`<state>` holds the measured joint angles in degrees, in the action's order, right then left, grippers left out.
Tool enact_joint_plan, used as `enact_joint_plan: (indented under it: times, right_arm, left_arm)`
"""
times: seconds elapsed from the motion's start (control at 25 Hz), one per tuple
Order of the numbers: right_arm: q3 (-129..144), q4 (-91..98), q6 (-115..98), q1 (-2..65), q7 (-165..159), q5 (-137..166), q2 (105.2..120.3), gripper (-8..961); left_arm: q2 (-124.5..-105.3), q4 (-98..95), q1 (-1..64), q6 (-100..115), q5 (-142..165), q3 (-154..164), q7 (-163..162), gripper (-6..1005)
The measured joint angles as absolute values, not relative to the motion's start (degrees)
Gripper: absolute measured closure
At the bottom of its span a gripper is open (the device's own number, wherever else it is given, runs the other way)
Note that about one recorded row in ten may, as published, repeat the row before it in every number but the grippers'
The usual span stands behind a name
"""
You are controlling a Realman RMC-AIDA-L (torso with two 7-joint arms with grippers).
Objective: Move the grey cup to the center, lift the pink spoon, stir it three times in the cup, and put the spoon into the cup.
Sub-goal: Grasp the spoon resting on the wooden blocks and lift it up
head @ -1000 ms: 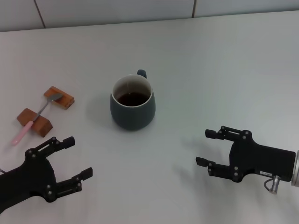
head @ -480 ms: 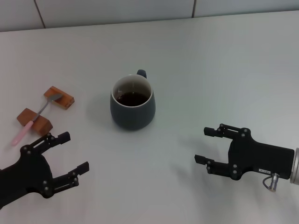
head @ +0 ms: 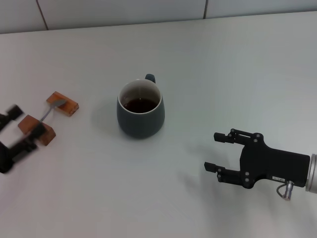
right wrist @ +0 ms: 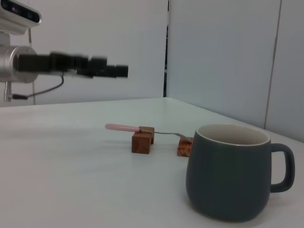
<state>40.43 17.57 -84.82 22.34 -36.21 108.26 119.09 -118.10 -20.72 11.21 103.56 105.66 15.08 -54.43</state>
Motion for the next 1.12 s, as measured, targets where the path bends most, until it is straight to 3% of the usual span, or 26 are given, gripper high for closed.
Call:
enact_joint_plan:
  times: [0.48,1.12]
  right_arm:
    - [40.43,17.58,-84.54,23.23,-36.65,108.45,119.09,211]
    - [40.43,17.58,-84.62,23.47,-36.72,108.55,119.09,211]
  left_arm:
    - [-118.09,-19.35,8.69,104.03,104.44,-3.02,-94.79,251]
    - [-118.31,-15.67,6.34,92.15,108.19,-3.51,-112.95,259]
